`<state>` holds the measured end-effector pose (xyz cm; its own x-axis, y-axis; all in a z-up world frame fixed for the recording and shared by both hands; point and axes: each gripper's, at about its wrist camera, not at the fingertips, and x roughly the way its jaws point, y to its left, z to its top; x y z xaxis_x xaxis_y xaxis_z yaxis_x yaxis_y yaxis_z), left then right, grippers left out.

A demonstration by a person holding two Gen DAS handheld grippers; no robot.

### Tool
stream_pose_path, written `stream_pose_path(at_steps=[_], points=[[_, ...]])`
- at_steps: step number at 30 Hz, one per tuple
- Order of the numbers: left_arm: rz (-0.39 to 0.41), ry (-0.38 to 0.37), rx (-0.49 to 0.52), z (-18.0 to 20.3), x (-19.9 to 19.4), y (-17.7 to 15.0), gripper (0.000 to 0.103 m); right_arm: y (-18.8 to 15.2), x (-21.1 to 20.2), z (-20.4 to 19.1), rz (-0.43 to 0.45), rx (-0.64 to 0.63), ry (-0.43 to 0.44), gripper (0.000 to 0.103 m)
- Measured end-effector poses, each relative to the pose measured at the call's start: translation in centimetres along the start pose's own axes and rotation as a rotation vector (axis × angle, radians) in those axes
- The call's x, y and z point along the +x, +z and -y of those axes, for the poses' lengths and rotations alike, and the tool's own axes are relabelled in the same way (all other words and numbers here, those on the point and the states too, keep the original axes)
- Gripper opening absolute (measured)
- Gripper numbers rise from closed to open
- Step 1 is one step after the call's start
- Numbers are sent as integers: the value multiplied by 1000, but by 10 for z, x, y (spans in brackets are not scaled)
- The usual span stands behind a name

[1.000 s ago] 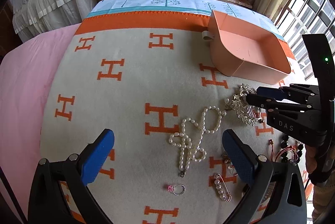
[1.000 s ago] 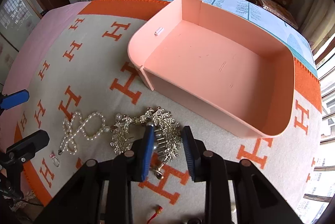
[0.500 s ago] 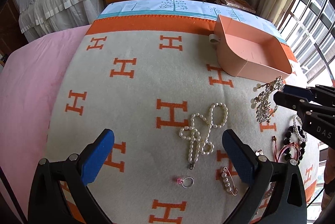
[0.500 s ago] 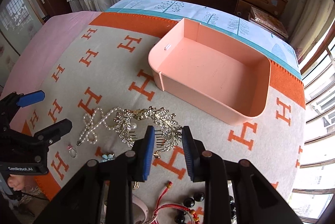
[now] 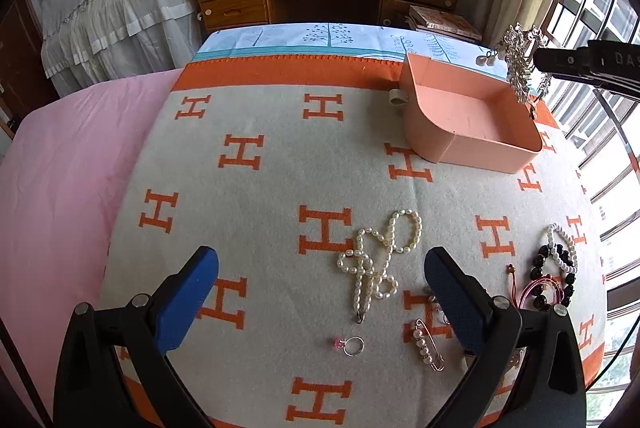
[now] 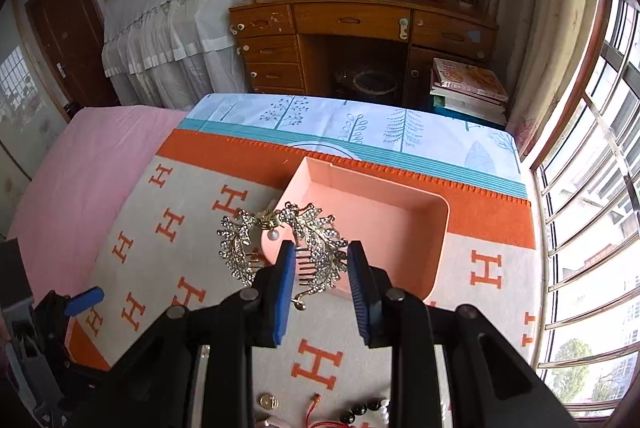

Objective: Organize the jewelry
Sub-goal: 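Carry the hair comb into the pink box and open the right tool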

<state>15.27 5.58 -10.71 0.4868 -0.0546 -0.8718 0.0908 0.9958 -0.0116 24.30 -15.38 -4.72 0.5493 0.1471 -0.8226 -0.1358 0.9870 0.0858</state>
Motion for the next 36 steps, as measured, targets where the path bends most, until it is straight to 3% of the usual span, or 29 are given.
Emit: stream_pose_path(at_steps=[7,14,31,36], points=[[-4,-5,4,4,3,-1,102,18,43,35,-36,172,-61,26],[-10,-2,9,7,8,-1,102,10,88,52,-107,264,-80,26],[-5,1,16,10,8,-5,102,-5,120,43,-203,228,-77,28],[-3,0,13,10,6,-7,102,-8,114,39,-199,204,-76,35]])
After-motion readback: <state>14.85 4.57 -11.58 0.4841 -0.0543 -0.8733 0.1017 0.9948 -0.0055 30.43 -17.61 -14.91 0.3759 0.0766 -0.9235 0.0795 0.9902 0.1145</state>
